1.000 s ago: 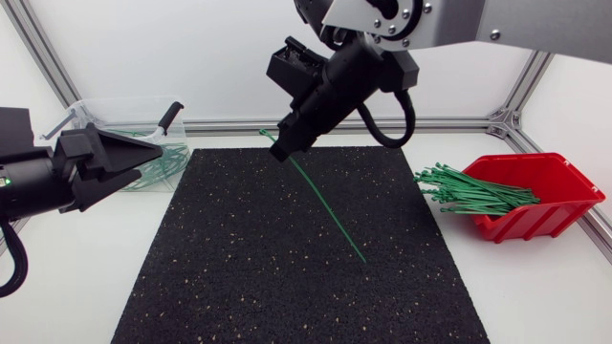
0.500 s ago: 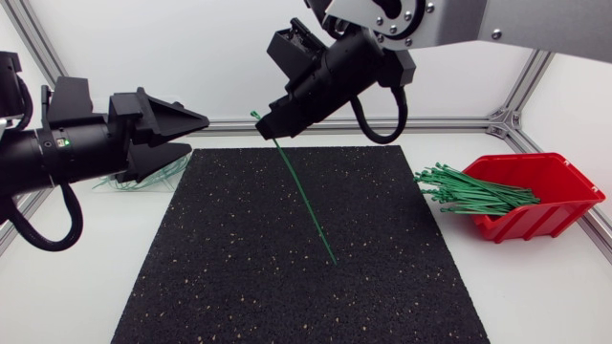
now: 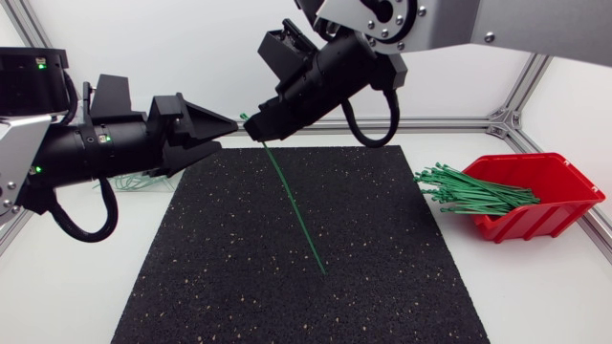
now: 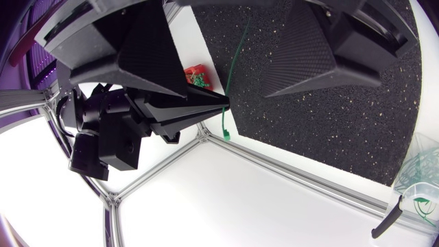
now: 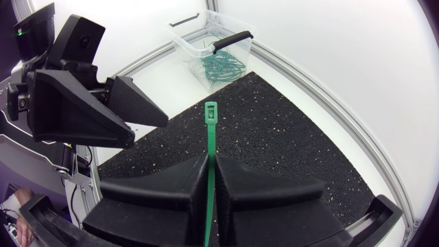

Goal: Take a green cable tie from the red box, thread the tail through the head to close it, then place it in the transparent bin on the left.

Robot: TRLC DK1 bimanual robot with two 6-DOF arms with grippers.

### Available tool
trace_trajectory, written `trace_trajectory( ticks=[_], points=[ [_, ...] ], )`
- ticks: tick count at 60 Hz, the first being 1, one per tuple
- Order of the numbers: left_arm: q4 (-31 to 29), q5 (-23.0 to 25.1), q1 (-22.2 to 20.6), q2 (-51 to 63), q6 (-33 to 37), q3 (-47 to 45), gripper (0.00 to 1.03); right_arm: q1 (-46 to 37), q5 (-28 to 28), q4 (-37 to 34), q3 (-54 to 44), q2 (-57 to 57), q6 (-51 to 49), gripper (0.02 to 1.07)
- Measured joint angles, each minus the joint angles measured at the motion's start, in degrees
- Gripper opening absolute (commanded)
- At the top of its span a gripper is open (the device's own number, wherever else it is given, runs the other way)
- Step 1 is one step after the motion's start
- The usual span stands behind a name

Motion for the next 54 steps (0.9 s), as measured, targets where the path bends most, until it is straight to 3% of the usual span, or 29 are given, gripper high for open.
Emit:
trace_trajectory(
  ticks=[11, 15, 32, 43, 48, 54],
  points=[
    [1.68, -1.27, -0.22, 0.81, -0.39, 0.02, 0.54, 1.14, -0.15, 0.81, 0.00, 0.07, 0.39, 0.07],
    [1.88, -2.43, -0.83, 1.27, -0.42, 0.02, 0.47, 1.44, -0.15, 0.90, 0.00, 0.09, 0.55, 0.07],
    [3.87, -3.87, -1.79, 3.30, -1.53, 0.02, 0.46, 1.92, -1.22, 1.20, -0.02, 0.07, 0.57, 0.07],
    [5.51, -4.13, -1.79, 3.32, -2.62, 0.02, 0.42, 2.95, -1.25, 1.62, -0.28, 0.09, 0.55, 0.07],
    [5.57, -4.76, -1.79, 3.32, -2.93, 0.02, 0.33, 3.26, -1.22, 1.73, -0.31, 0.09, 0.57, 0.07],
    [5.64, -5.38, -1.84, 3.32, -2.97, 0.02, 0.33, 3.30, -1.22, 2.49, -0.35, 0.09, 0.57, 0.07]
  ],
)
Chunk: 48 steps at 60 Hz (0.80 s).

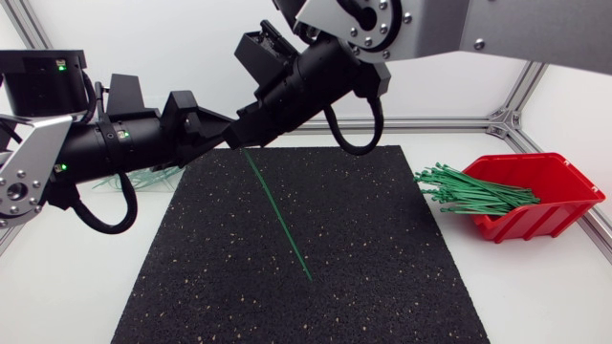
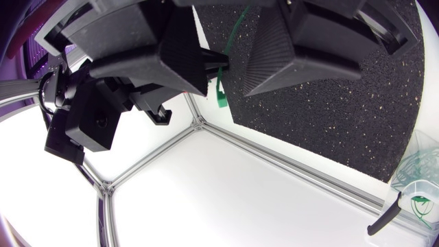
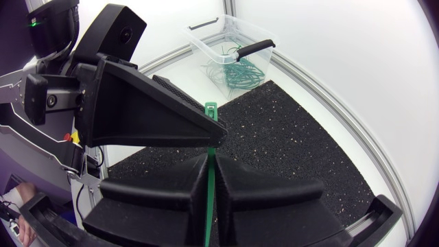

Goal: Take a green cable tie from the red box, thread the tail through the head to close it, then place it in the transparent bin on the left.

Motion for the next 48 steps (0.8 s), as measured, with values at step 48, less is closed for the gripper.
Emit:
trace_trajectory(
  ticks=[48],
  points=[
    [0.13, -0.68, -1.46, -0.35, -0.20, -0.31, 0.20, -1.09, 0.70, 2.36, -2.32, -0.13, 0.39, 0.07]
  ],
)
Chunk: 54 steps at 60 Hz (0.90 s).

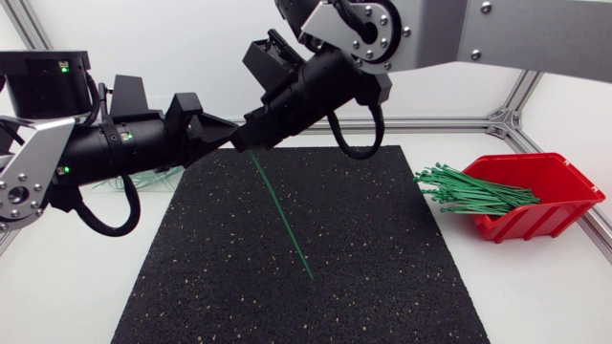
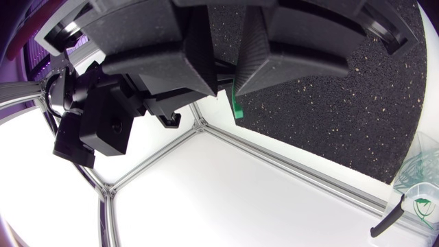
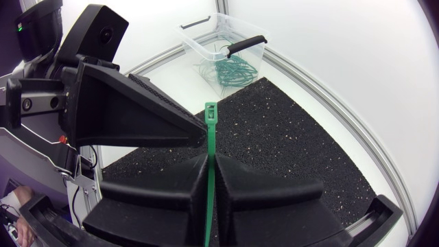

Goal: Take a green cable tie from the red box, thread the tail through the head to close it, then place it in the transparent bin on the left.

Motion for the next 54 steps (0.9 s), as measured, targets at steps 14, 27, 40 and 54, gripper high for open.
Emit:
trace_trajectory(
  ticks=[14, 27, 40, 54],
  points=[
    [0.00, -0.17, -0.52, -0.20, 0.00, -0.04, 0.20, -0.04, -0.02, 0.63, 0.00, -0.07, 0.00, 0.07],
    [0.92, -0.61, -0.52, -0.20, 0.00, -0.04, 0.20, -0.04, -0.02, 0.66, -0.13, -0.35, 0.00, 0.07],
    [1.03, -0.61, -0.50, -0.20, 0.00, -0.04, 0.20, -0.04, 0.00, 0.66, -1.01, -0.79, 0.00, 0.07],
    [1.07, -0.63, -0.46, -0.17, 0.00, -0.26, 0.20, -0.11, -0.04, 0.87, -1.55, -2.16, 0.00, 0.07]
  ],
)
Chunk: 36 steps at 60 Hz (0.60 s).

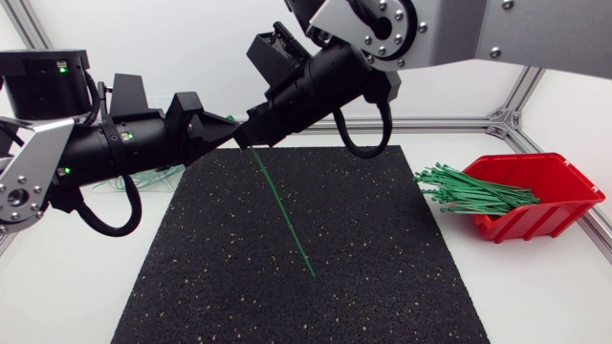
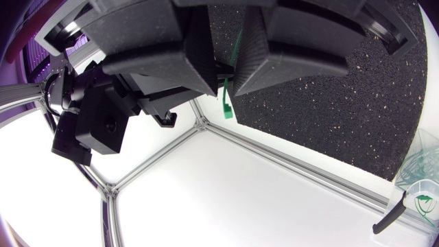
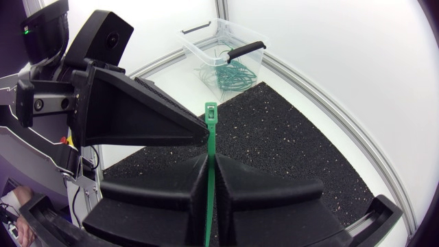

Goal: Take a green cable tie from the red box, thread the tail through the head to close it, then place it in the transparent bin on the left.

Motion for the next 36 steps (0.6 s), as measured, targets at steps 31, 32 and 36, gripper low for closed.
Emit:
trace_trajectory(
  ticks=[31, 32, 36],
  points=[
    [0.00, -0.20, 0.00, 0.04, 0.00, -0.22, 0.24, 0.13, -0.02, 0.17, -0.33, -0.33, 0.00, 0.07],
    [0.00, -0.22, 0.00, 0.04, 0.00, -0.22, 0.24, 0.13, -0.02, 0.17, -0.33, -0.33, 0.00, 0.07],
    [0.02, -0.22, 0.00, 0.13, 0.00, -0.22, 0.24, 0.22, -0.02, 0.20, -0.33, -0.33, 0.00, 0.07]
  ],
)
